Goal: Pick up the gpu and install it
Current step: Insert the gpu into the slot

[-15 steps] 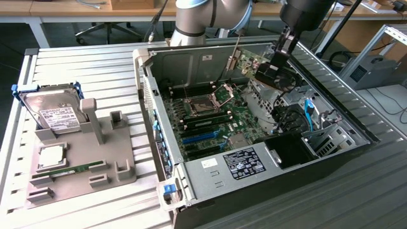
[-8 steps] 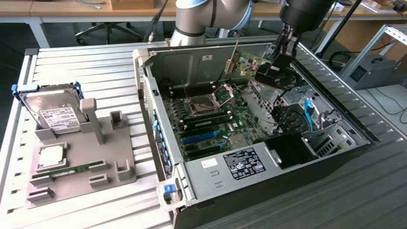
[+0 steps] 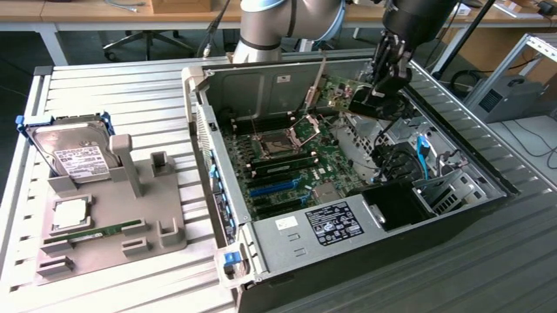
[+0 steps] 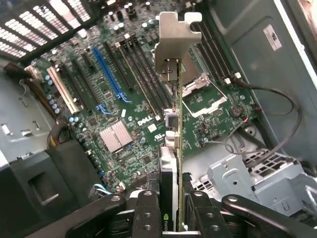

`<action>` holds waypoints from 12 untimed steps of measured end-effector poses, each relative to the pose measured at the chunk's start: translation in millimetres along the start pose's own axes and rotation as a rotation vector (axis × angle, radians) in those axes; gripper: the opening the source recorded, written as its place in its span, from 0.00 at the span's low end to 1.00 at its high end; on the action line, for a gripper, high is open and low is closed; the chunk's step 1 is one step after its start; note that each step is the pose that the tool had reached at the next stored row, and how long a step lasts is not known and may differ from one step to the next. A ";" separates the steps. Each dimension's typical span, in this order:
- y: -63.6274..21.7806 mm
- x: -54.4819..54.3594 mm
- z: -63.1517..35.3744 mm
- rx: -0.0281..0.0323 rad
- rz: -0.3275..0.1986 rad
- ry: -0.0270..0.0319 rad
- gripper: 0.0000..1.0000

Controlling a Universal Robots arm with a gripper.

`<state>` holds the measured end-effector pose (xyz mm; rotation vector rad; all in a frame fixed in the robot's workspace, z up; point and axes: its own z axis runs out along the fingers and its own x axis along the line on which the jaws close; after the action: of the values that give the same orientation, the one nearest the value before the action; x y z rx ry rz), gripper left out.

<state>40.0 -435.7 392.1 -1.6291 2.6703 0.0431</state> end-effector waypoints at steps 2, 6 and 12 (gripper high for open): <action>0.0 0.0 0.0 -0.0009 -0.037 0.0006 0.27; 0.0 0.0 0.1 -0.0029 -0.113 0.0018 0.27; 0.0 0.0 0.2 -0.0068 -0.265 0.0043 0.27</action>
<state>40.0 -435.7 391.9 -1.9704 2.4341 0.0457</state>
